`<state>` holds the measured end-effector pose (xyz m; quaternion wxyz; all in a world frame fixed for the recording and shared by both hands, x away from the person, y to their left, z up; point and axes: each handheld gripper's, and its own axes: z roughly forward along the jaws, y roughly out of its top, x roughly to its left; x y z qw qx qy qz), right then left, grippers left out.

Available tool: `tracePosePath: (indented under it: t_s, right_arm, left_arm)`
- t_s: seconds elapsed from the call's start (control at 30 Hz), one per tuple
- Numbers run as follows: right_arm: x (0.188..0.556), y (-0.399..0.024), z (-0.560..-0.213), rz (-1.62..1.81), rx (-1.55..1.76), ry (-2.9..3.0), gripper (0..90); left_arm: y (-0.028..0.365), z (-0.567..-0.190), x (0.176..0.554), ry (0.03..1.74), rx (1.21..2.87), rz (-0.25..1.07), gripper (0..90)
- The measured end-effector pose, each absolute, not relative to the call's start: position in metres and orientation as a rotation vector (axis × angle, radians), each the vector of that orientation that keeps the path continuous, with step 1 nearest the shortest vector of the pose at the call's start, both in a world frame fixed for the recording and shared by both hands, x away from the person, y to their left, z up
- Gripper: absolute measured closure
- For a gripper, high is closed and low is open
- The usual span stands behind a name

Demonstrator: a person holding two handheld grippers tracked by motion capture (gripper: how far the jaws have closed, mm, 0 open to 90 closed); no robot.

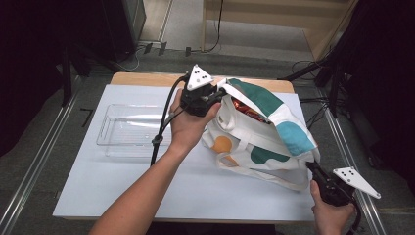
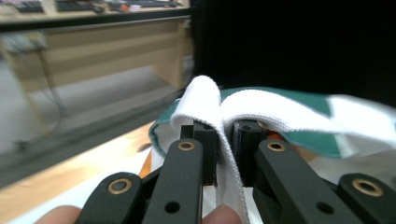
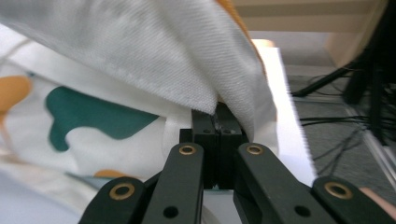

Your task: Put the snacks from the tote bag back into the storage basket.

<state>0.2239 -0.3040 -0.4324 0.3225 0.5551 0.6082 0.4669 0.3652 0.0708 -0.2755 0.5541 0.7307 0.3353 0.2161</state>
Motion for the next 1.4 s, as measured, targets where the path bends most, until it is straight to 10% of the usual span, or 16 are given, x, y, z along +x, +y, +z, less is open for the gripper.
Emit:
tracePosePath:
  t_s: [0.13,0.37,1.1,1.4]
  right_arm:
    - [0.229,-0.31,-0.433,1.231,1.489,1.552,90.0]
    - [0.207,-0.3,-0.423,1.32,1.429,1.473,52.8]
    - [0.249,-0.194,-0.388,1.461,1.134,1.694,52.0]
    - [0.286,-0.162,-0.38,1.396,1.097,1.675,37.5]
  left_arm:
    - [0.064,-0.279,0.363,0.766,1.748,0.492,84.1]
    - [0.061,-0.284,0.364,0.751,1.768,0.454,83.4]
    - [0.058,-0.283,0.352,0.737,1.769,0.451,83.3]
    - [0.052,-0.284,0.347,0.723,1.789,0.455,83.6]
